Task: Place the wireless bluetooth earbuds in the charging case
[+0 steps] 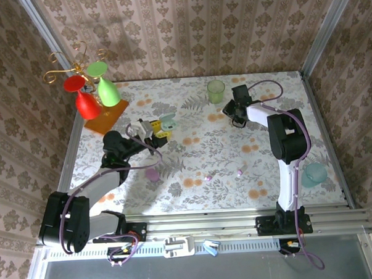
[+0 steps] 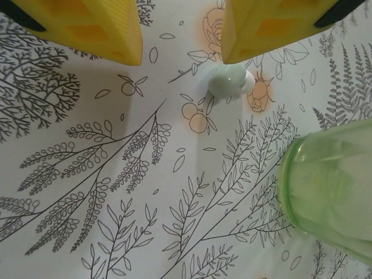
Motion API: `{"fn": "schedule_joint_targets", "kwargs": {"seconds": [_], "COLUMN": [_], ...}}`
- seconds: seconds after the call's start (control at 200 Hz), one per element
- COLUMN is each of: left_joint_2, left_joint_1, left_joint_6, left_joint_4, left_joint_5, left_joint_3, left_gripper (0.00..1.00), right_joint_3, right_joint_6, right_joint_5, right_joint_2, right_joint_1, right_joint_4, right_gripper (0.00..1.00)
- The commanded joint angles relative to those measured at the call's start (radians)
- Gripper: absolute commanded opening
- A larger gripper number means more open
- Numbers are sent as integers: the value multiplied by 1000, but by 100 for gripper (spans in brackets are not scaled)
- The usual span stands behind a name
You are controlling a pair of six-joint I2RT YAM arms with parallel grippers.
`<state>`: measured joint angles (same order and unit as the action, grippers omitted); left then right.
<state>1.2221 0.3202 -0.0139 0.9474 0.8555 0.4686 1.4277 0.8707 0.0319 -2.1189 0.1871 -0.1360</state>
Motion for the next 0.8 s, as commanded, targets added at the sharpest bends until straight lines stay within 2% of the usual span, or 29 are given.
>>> {"fn": "schedule_joint_targets", "kwargs": {"seconds": [0.0, 0.17, 0.505, 0.795], "left_joint_2": [5, 34, 25, 20], "left_joint_1": [2, 0, -3, -3], "left_joint_6": [14, -10, -14, -18], "left_joint_4": [29, 69, 71, 76], "left_joint_5": [1, 9, 8, 7], "left_joint_3": [-14, -19, -22, -26], "left_gripper": [25, 25, 24, 24], "right_joint_3": [31, 64, 104, 200], "right_joint_6": [50, 54, 80, 61], "right_joint_5": [40, 87, 103, 133], "right_joint_2": [-23, -59, -103, -157], "right_joint_1": [-1, -8, -15, -15], "right_joint_4": [53, 55, 15, -106], "right_gripper": [40, 38, 33, 31]}}
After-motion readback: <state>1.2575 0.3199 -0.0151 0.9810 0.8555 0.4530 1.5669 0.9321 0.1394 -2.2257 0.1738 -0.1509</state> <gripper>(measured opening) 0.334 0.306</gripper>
